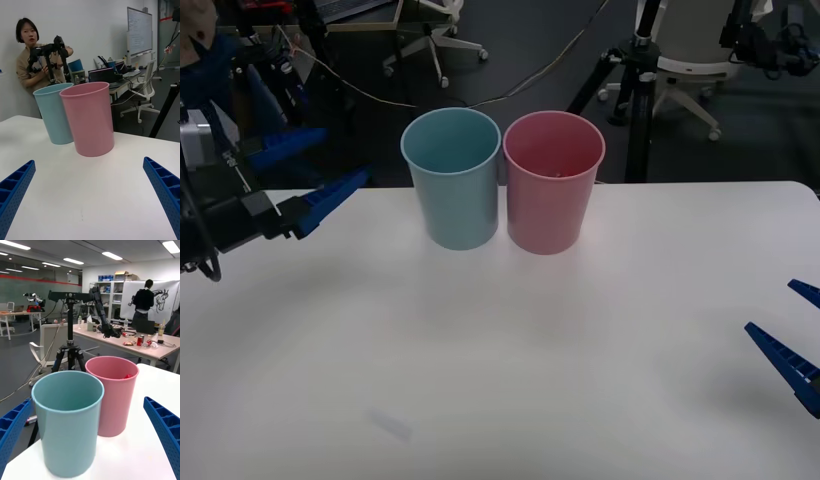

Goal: Grasp the object on the table and drop it into the matching bin: aluminum can to the light blue bin, PET bottle to the pink bin.

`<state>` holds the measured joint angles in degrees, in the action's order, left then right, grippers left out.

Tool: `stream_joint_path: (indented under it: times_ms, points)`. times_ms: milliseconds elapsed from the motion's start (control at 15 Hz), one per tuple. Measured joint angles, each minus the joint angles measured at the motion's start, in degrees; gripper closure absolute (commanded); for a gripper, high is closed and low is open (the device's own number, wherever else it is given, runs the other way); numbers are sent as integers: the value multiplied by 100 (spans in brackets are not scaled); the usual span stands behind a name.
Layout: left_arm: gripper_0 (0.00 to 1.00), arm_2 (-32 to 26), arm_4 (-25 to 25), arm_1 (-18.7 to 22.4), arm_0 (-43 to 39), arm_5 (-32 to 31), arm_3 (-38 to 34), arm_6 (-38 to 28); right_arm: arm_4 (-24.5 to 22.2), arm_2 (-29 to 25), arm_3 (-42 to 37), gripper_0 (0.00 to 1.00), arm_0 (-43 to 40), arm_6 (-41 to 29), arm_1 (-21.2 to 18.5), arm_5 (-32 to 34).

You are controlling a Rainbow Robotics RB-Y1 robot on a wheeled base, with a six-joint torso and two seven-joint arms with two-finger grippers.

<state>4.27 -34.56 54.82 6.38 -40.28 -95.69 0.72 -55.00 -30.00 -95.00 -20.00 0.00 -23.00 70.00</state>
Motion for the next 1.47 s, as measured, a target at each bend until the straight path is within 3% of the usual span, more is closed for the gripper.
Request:
stream_joint_path:
  times_ms: [267,600,733,1000,1467]
  points:
    - [0,-1015,-1087,-678,-758,-368,-178,-171,0,0,0,0,0,0,0,0]
    - [0,-2305,-2638,-2091,-1356,-1392,-196,-408,0,0,0,0,0,0,0,0]
    - [0,-2609,-2951,-2444,-1463,-1749,-203,-456,0,0,0,0,0,0,0,0]
    - [0,-2712,-2912,-2747,-1926,-1862,-444,-417,0,0,0,0,0,0,0,0]
    - [0,-2792,-2612,-2788,-2538,-1888,-731,-353,0,0,0,0,0,0,0,0]
